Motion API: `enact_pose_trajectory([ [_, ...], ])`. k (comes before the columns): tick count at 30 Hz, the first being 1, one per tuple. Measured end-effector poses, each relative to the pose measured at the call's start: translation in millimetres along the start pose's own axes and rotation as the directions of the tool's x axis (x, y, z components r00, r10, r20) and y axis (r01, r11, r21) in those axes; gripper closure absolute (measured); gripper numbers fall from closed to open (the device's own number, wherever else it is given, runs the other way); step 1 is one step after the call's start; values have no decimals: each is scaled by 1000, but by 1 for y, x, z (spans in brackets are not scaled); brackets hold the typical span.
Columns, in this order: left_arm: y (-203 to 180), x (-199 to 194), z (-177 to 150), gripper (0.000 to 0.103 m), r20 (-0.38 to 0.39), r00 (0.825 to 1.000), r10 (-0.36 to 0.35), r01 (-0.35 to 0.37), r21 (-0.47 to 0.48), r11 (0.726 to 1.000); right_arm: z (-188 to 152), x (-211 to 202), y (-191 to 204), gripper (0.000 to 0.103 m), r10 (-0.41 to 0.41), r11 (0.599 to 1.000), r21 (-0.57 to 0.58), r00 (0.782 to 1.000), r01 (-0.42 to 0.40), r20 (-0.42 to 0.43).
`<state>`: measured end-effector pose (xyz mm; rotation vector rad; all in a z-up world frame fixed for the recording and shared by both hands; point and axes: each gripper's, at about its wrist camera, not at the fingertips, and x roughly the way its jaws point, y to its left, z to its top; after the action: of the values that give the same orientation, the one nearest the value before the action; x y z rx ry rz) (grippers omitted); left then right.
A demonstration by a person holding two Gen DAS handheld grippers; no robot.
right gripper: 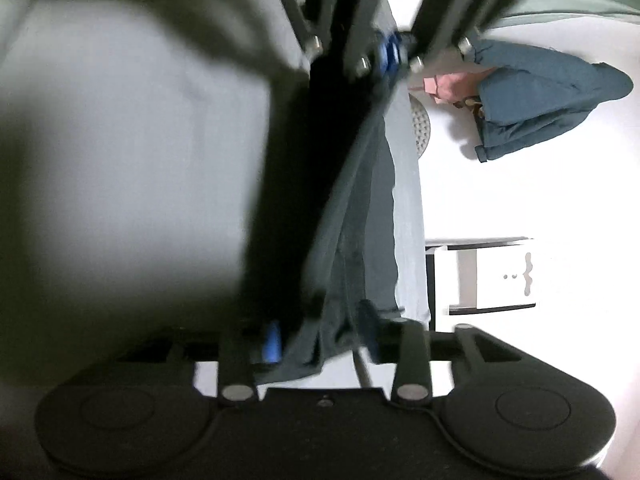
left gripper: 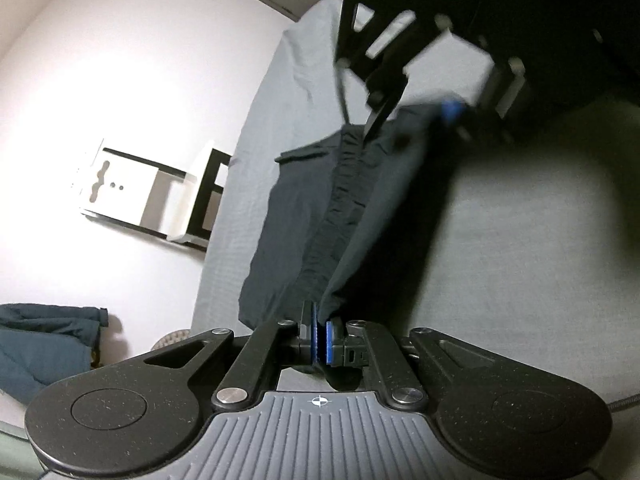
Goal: Fold clothes
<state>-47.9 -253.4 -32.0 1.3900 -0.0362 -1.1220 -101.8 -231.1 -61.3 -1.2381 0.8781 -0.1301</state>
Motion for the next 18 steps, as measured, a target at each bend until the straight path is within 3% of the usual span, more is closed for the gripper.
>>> enact_pose_trajectory([
  [1,0,0,2,100,-2,1000,-3,3,8,1000,-3,3,-1,98,-5,1000,-2,1000,5,7],
  [6,-10,-19,11,100,9,1000,-24,24,39,999,3,13,-13,99,0,999,33,996,-3,86],
  [12,-15,-57,11,100,23,995,-102,101,42,994,3,-7,-25,99,135,991,-17,977,-134,164],
  [15,-17,-90,17,100,35,979,-200,200,8,980,8,-32,-30,99,245,969,-11,952,-247,184],
  [18,-15,-106,18,100,38,961,-276,275,9,961,7,-49,-35,99,387,917,22,903,-398,187],
])
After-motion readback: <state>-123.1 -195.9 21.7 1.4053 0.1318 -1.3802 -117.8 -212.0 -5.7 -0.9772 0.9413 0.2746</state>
